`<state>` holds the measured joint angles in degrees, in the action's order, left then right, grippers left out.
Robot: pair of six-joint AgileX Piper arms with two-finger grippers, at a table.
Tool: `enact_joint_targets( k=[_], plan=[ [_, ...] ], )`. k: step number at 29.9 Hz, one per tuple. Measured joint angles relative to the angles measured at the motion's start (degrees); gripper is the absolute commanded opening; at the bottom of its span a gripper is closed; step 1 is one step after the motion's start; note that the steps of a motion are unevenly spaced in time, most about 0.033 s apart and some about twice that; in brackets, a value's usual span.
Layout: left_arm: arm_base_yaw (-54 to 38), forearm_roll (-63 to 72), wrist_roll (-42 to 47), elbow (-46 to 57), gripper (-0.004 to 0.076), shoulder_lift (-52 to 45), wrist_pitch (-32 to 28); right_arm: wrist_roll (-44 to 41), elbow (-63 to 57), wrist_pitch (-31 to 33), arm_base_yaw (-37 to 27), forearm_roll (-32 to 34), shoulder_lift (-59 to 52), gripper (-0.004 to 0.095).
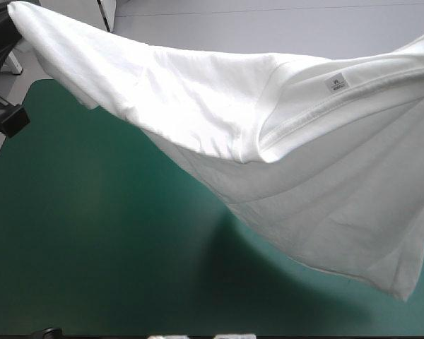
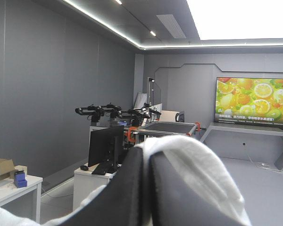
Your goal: Fold the cloth
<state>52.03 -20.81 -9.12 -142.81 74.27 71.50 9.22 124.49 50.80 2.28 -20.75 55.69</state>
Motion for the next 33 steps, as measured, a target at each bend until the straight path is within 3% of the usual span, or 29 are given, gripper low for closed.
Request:
enact_joint_targets(
  k=[12,18,24,28,33],
  plan=[
    [0.00,4.96,-0.88,-2.28,-0.0010,-1.06,0.00,-1.13,0.25,4.77,-0.01,-0.61,3.24,-0.0013],
    [0.00,-9.35,1.89,1.04,-0.0010,3.04,0.08,-1.37,-3.29,5.41,-0.01,-2.32,8.85,-0.0013],
    [-0.33,-20.15,5.61,10.91,-0.0009,7.83,-0.04,-1.31,-9.05,5.94,-0.01,-3.01,15.83,-0.0013],
    [-5.79,-19.41,8.53,18.78,-0.0009,11.20,-0.55,0.32,-11.05,6.09,-0.01,-4.77,21.52,-0.0013],
    [-20.69,-7.09,10.15,21.54,-0.0009,16.55,-6.04,2.60,-11.25,5.39,-0.01,-5.41,28.76,-0.0013]
  ],
)
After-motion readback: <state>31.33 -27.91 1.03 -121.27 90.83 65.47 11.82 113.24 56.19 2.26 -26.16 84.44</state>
